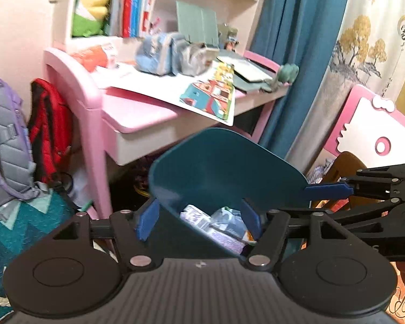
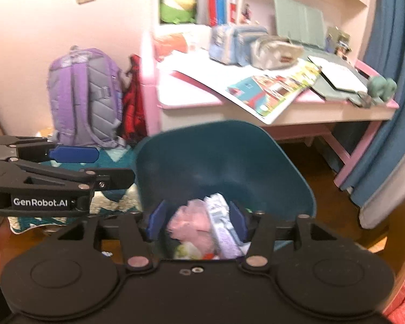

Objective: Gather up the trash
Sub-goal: 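Move both tools back down toward the remaining trash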

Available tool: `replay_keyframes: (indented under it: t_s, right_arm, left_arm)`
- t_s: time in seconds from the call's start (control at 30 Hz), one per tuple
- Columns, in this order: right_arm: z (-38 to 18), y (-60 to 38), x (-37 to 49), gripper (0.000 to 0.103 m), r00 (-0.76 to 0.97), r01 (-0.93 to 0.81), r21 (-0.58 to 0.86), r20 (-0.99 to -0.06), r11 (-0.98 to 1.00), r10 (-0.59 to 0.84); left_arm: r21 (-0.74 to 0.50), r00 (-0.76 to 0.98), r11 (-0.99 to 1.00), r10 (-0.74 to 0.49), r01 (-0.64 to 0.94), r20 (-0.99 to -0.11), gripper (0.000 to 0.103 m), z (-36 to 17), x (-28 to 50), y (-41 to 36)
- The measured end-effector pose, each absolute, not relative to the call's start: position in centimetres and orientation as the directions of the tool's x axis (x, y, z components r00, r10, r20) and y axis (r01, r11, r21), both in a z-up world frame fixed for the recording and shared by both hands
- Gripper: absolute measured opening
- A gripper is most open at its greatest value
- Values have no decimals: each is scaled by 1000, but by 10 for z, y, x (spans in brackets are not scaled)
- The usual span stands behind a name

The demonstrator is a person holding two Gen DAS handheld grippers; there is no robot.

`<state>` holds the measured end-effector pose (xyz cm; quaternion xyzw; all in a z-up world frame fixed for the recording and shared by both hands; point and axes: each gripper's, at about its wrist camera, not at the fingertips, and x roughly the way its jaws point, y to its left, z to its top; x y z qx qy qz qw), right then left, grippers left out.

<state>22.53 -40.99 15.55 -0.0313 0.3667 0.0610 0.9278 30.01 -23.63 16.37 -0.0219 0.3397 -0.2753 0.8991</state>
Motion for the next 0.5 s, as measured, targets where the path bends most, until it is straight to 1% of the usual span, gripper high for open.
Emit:
replay_keyframes:
  t_s: [0.1, 0.17, 0.2, 0.23, 0.27, 0.3, 0.43, 0.5]
  right_arm:
    - [161, -389, 218, 56, 731, -173, -7, -671, 985, 124]
    - [161, -373, 214, 57, 732, -200, 0, -664, 980, 149]
    - [161, -365, 213, 60, 732, -213, 4, -662, 977, 162]
    - [160, -356, 211, 63, 731, -229, 10, -658, 973, 179]
    - [158, -348, 210, 64, 729, -245, 16, -656, 969, 195]
    - [156, -339, 210, 64, 725, -262, 19, -656, 965, 210]
    - [141, -302, 209, 70, 702, -325, 32, -661, 945, 263]
    - [131, -284, 210, 71, 682, -353, 41, -673, 935, 287]
  left_arm:
    - [-220, 645, 858, -497, 464, -580, 75, 168, 288, -210]
    - [-212, 666, 867, -484, 450, -568, 76, 170, 280, -191]
    - [-206, 675, 873, -474, 441, -566, 77, 171, 276, -182]
    - [-201, 686, 881, -463, 429, -562, 78, 171, 273, -172]
    - [-198, 696, 887, -452, 417, -558, 82, 171, 269, -163]
    - [-195, 706, 893, -442, 405, -554, 83, 171, 266, -154]
    - [-183, 731, 914, -400, 361, -553, 83, 164, 253, -116]
    - [-175, 739, 924, -378, 340, -558, 84, 158, 247, -98]
